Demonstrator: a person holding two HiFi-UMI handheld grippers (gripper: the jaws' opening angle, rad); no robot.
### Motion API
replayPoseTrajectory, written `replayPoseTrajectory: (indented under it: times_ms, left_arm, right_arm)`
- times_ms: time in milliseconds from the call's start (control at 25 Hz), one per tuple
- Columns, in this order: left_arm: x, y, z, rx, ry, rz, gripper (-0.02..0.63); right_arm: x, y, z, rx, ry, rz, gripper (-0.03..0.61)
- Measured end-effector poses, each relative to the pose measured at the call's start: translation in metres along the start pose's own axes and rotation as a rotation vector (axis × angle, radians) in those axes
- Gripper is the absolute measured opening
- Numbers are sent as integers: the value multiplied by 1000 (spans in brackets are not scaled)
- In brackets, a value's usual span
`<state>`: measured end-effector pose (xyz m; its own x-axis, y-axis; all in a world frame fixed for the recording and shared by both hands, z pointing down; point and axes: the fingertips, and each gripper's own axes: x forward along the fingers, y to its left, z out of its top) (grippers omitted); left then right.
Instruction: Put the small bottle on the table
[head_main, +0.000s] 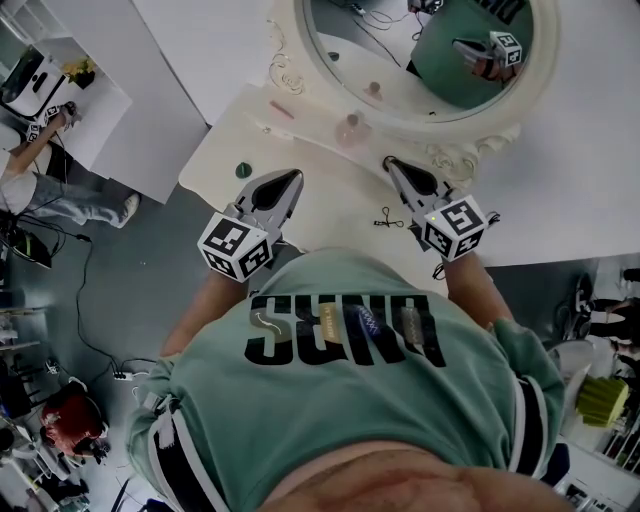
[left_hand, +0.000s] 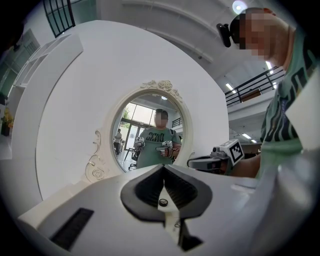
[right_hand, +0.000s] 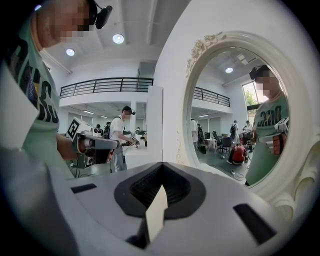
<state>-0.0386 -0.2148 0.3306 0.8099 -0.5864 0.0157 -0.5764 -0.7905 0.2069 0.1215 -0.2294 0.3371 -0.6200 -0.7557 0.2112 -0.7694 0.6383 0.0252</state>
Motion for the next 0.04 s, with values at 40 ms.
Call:
replayPoseTrajectory:
  times_ms: [40]
  left_arm:
    - [1,0,0,-1,0,-1,9]
  right_arm:
    - [1,-1,0,0,0,0,-6]
